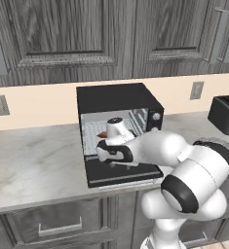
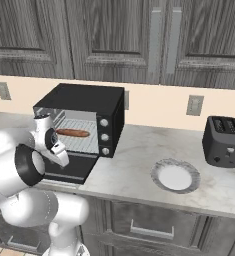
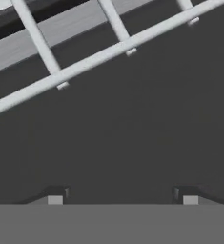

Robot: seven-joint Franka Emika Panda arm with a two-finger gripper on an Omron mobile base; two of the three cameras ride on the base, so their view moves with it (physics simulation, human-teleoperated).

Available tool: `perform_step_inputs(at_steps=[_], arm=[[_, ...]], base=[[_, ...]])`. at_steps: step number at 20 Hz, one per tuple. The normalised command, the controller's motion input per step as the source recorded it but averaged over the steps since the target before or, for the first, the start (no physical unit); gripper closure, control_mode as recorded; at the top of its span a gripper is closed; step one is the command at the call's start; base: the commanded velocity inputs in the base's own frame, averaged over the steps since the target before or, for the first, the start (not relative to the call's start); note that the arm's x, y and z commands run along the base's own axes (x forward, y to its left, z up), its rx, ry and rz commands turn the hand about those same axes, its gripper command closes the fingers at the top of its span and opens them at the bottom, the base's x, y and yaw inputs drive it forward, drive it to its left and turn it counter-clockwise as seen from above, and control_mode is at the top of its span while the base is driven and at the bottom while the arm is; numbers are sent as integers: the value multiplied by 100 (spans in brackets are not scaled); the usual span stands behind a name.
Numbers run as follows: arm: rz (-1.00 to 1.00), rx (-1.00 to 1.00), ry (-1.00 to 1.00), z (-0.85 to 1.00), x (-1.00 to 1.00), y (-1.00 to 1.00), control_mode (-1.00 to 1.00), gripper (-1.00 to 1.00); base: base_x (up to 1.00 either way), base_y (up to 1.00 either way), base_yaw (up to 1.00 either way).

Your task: Pull the toaster oven rack outwards. Pick up the baguette from the plate and place it on the toaster oven rack. Close the toaster oven door fully and set the temperature to the lowest setting.

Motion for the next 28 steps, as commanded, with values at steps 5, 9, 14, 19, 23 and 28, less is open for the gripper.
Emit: perform_step_inputs(at_steps=[5,9,14,19,23,28], arm=[[-12,-2,0,-22,25,0,-100,-100],[-21,-4,0,-27,41,0,-100,-100],[-24,-3,0,-24,50,-9,-100,-100],[-23,-1,0,-17,53,-15,-100,-100],[-22,0,0,-6,49,-21,-100,-100],[-24,0,-2,0,26,-24,-100,-100]], base=[[0,0,0],[0,0,0],[0,0,0],[0,0,0],[0,0,0],[0,0,0]])
